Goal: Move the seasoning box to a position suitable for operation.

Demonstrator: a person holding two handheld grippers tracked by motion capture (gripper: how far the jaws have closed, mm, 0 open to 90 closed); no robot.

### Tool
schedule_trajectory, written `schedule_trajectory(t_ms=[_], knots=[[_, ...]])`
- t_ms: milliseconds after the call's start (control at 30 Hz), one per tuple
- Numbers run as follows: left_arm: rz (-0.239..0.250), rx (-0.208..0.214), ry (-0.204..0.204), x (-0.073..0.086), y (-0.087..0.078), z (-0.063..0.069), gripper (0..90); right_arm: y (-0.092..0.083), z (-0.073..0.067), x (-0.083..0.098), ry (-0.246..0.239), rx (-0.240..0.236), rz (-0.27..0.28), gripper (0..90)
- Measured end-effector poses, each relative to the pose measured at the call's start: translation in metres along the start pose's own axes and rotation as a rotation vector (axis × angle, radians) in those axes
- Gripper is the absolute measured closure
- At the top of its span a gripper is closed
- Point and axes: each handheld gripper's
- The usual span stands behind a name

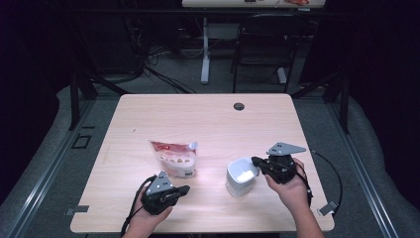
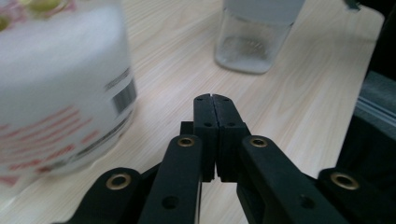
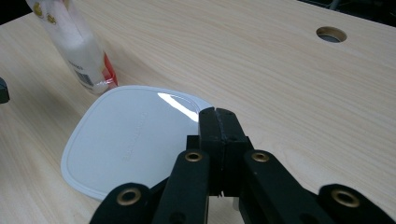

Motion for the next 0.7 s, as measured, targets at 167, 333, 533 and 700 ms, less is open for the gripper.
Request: schedule_trajectory(t_ms=[167, 333, 533, 700], knots=[[0.006, 0.020, 0.007, -0.012, 0.013, 0.004, 90.0, 0.000, 0.002, 0.001, 0.011, -0.008, 0.002, 90.0], [0.011, 0.044, 0.005, -0.028, 0.031, 0.007, 90.0, 0.000, 0.001, 0.001, 0.007, -0.006, 0.003, 90.0], [0.002, 0.074, 0.013, -0.045, 0.049, 0.011, 90.0, 0.000, 0.002, 0.001, 0.011, -0.009, 0.004, 90.0], [0.002, 0.088, 0.023, -0.053, 0.061, 0.015, 90.0, 0.000, 0.001, 0.001, 0.006, -0.006, 0.005, 90.0]])
Point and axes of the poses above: each handheld gripper's, and its own axes: y roughly forward along the jaws, x roughly out of its underside, z roughly to its right, and after that the axes turned 10 degrees about x, right-handed
